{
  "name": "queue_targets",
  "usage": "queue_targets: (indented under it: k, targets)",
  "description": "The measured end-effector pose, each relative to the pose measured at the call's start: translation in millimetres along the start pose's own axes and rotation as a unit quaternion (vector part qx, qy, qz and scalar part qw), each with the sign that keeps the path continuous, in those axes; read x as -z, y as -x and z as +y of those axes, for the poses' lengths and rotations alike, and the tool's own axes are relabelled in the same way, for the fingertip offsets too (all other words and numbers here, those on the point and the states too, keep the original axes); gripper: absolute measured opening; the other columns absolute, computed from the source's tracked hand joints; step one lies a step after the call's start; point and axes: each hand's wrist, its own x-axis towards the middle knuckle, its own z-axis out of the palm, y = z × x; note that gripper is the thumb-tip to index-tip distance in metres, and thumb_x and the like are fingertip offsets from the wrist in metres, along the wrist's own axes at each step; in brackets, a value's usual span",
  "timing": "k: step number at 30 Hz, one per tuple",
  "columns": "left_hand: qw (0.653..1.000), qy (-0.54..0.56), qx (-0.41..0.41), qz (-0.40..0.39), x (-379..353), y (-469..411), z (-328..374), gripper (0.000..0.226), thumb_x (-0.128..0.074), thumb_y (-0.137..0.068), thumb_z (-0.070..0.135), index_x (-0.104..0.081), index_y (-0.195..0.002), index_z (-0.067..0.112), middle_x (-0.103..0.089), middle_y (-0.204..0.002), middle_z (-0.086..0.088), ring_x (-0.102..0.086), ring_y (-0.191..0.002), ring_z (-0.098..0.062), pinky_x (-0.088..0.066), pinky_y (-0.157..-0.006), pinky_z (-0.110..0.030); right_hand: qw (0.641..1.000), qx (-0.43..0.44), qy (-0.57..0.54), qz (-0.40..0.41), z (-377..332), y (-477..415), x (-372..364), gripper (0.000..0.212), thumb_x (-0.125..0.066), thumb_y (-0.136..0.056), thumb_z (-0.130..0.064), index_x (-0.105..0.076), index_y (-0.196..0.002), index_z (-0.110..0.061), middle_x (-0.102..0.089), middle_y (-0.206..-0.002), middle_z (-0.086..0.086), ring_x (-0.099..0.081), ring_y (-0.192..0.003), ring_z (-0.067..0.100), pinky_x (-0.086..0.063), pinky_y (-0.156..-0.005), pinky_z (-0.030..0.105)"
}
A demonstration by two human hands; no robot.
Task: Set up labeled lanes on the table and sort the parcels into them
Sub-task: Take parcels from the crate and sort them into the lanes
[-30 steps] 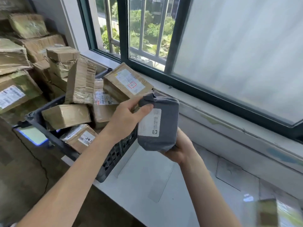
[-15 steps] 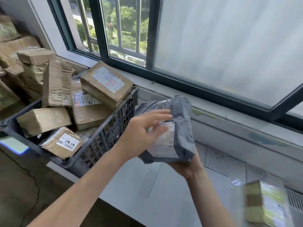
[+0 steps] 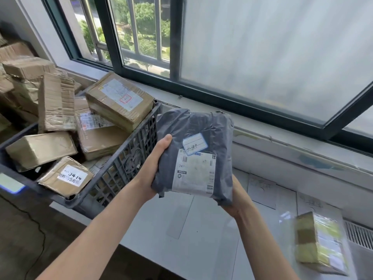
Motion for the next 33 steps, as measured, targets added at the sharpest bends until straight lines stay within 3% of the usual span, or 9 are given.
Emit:
queue_targets:
  k: [3,7,10,12,15,22,25,28,33]
  targets:
    - [0.998,-0.019,-0.027,0.058,3.2,-1.0,-4.4,0.073,-0.071,-0.073,0.065,-0.067,-0.125,0.014,-0.068,-0.125,-0.018,-0.068,-0.109,-0.034,-0.058,-0.079,-0.038,0.984,0.074,0.161,0.018,-7.7,-4.0,-1.2,0.022,-0.054,-0.097,0.002,-0.065,-0.109,-0.013,-0.074,-0.079,0.001,-0.065,-0.057,0.011,-0.049,-0.046,0.022]
    - [0.979,-0.032,-0.071,0.187,14.9,-9.0,-33.3,0.068,-0.070,-0.076,0.058,-0.063,-0.126,0.013,-0.070,-0.119,-0.017,-0.068,-0.108,-0.037,-0.054,-0.090,-0.050,0.970,0.080,0.173,0.148,-1.1,-12.2,-2.5,0.024,-0.056,-0.101,-0.013,-0.065,-0.122,-0.010,-0.072,-0.105,0.007,-0.065,-0.090,0.019,-0.052,-0.077,0.034]
    - [0.959,-0.047,-0.113,0.256,30.0,-12.2,-49.6,0.056,-0.073,-0.072,0.056,-0.065,-0.117,0.023,-0.075,-0.110,-0.006,-0.073,-0.100,-0.028,-0.057,-0.080,-0.043,0.941,0.153,0.211,0.216,7.0,-9.6,-3.7,0.027,-0.054,-0.102,-0.030,-0.064,-0.127,-0.023,-0.067,-0.120,-0.006,-0.062,-0.109,0.010,-0.048,-0.095,0.030]
    - [0.956,-0.065,-0.113,0.261,34.0,-16.5,-56.5,0.054,-0.073,-0.071,0.057,-0.066,-0.115,0.025,-0.076,-0.108,-0.004,-0.073,-0.099,-0.026,-0.056,-0.076,-0.039,0.948,0.117,0.264,0.131,12.5,-3.5,-12.7,0.029,-0.052,-0.100,-0.045,-0.067,-0.123,-0.034,-0.070,-0.117,-0.015,-0.066,-0.105,0.004,-0.053,-0.084,0.024]
    - [0.972,-0.073,-0.090,0.206,29.8,-25.3,-65.1,0.056,-0.067,-0.078,0.058,-0.067,-0.120,0.021,-0.074,-0.112,-0.011,-0.072,-0.100,-0.030,-0.058,-0.072,-0.037,0.952,0.021,0.304,0.035,24.8,9.0,-20.5,0.027,-0.052,-0.091,-0.063,-0.064,-0.108,-0.045,-0.071,-0.091,-0.019,-0.059,-0.062,0.004,-0.035,-0.046,0.020]
    - [0.996,-0.017,0.065,0.063,-38.2,-61.0,-119.5,0.058,-0.045,-0.094,0.064,-0.073,-0.117,0.019,-0.071,-0.120,-0.012,-0.070,-0.108,-0.028,-0.060,-0.075,-0.033,0.956,0.005,0.263,0.127,18.0,53.7,54.9,0.035,-0.051,-0.084,-0.074,-0.059,-0.111,-0.053,-0.069,-0.087,-0.018,-0.051,-0.054,0.004,-0.030,-0.046,0.021]
    - [0.993,-0.083,0.039,0.080,-89.3,-70.6,-161.9,0.047,-0.045,-0.100,0.053,-0.062,-0.124,0.016,-0.071,-0.119,-0.010,-0.068,-0.108,-0.027,-0.057,-0.086,-0.042,0.947,0.023,0.251,0.200,14.6,85.4,105.3,0.037,-0.049,-0.082,-0.078,-0.062,-0.106,-0.052,-0.071,-0.083,-0.019,-0.054,-0.052,0.000,-0.031,-0.045,0.020]
    - [0.983,-0.167,0.009,0.080,-131.4,-68.1,-196.8,0.025,-0.044,-0.102,0.046,-0.066,-0.103,0.034,-0.074,-0.106,0.002,-0.072,-0.092,-0.015,-0.056,-0.075,-0.035,0.944,0.023,0.224,0.242,9.6,117.4,149.7,0.044,-0.049,-0.081,-0.079,-0.063,-0.107,-0.046,-0.072,-0.085,-0.015,-0.059,-0.061,0.006,-0.033,-0.046,0.020]
    - [0.969,-0.237,0.007,0.064,-184.9,-73.0,-241.9,0.026,-0.045,-0.105,0.035,-0.070,-0.107,0.041,-0.076,-0.103,0.009,-0.072,-0.093,-0.009,-0.054,-0.075,-0.029,0.933,0.045,0.231,0.271,-3.4,157.7,217.4,0.034,-0.046,-0.093,-0.069,-0.065,-0.103,-0.042,-0.072,-0.083,-0.018,-0.063,-0.060,-0.001,-0.038,-0.043,0.015]
